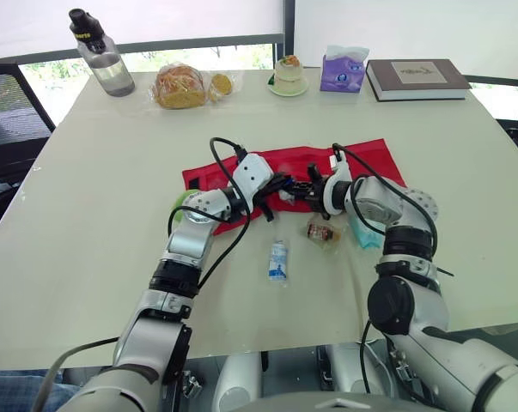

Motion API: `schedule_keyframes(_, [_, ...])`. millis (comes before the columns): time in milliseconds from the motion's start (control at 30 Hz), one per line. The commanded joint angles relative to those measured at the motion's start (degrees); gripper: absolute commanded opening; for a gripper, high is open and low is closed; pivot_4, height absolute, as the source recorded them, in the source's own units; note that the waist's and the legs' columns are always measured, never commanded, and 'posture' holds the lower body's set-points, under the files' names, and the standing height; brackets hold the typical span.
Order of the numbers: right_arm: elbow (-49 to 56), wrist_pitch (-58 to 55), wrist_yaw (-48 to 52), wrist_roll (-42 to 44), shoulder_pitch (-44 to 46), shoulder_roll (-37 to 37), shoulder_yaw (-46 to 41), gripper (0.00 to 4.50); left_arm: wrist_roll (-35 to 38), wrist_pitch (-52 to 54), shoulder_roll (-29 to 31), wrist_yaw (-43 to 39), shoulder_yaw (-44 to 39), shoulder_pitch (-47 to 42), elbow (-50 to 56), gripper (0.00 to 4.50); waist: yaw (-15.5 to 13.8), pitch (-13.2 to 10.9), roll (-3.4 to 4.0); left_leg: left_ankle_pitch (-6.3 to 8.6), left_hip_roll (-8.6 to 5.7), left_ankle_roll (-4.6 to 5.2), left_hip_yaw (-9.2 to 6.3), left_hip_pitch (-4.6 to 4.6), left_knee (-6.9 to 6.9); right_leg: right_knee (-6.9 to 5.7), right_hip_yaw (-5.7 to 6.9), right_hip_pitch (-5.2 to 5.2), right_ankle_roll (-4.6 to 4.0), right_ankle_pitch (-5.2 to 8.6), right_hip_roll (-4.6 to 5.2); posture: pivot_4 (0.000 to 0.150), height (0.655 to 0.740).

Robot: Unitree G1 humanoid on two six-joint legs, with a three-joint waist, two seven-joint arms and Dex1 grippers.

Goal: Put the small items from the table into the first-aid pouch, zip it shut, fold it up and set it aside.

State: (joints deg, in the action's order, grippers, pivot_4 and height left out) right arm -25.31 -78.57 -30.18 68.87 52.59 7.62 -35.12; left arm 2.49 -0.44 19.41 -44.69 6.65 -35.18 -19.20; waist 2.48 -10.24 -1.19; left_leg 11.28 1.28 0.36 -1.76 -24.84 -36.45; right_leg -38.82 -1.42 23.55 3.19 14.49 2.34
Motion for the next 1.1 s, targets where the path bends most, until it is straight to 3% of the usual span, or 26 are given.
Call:
schedule_keyframes(33, [5.7,-3.9,4.8,1.0,-1.2,-0.1,4.9,1.55,0.6,-1.3,0.1,-0.9,0.3,-0.6,0.3,0.00,0.0,0.0,0.00,0.00,0.00,0.00,0.00,0.00,0.01,0.01,0.00,0.00,0.00,0.00,0.00,0.150,0.7332])
schedule_keyframes(67, [7.0,-4.7,5.5,0.6,-1.9,-0.8,6.0,1.94,0.6,-1.5,0.3,-1.1,0.1,-0.8,-0.1,0.00,0.0,0.0,0.00,0.00,0.00,0.00,0.00,-0.01,0.02,0.02,0.00,0.00,0.00,0.00,0.00,0.150,0.7332])
schedule_keyframes(233, [13.3,-6.7,10.8,-1.9,-4.9,-4.1,11.3,1.94,1.1,-2.5,1.1,-2.2,-0.7,-2.1,-3.1,0.00,-0.1,0.0,0.01,0.00,0.00,0.00,-0.01,0.02,0.02,-0.01,0.01,0.00,0.00,0.00,0.00,0.150,0.7332])
schedule_keyframes(567, [15.1,-4.4,15.8,-7.1,-6.1,-6.0,14.0,1.94,2.9,-2.7,0.8,-5.4,-0.8,-2.7,-4.6,0.00,-0.1,0.0,0.01,0.00,0.00,0.00,-0.02,0.00,0.02,0.01,0.01,0.01,0.00,0.00,0.00,0.150,0.7332])
schedule_keyframes(1100, [15.6,9.5,37.4,-26.1,-6.1,-14.2,33.8,1.94,4.8,-2.5,1.4,-10.0,-0.5,-2.8,-6.5,0.00,0.0,0.0,0.01,0.00,0.00,0.00,0.00,0.01,0.02,0.03,0.00,0.01,0.00,0.01,0.00,0.150,0.7332])
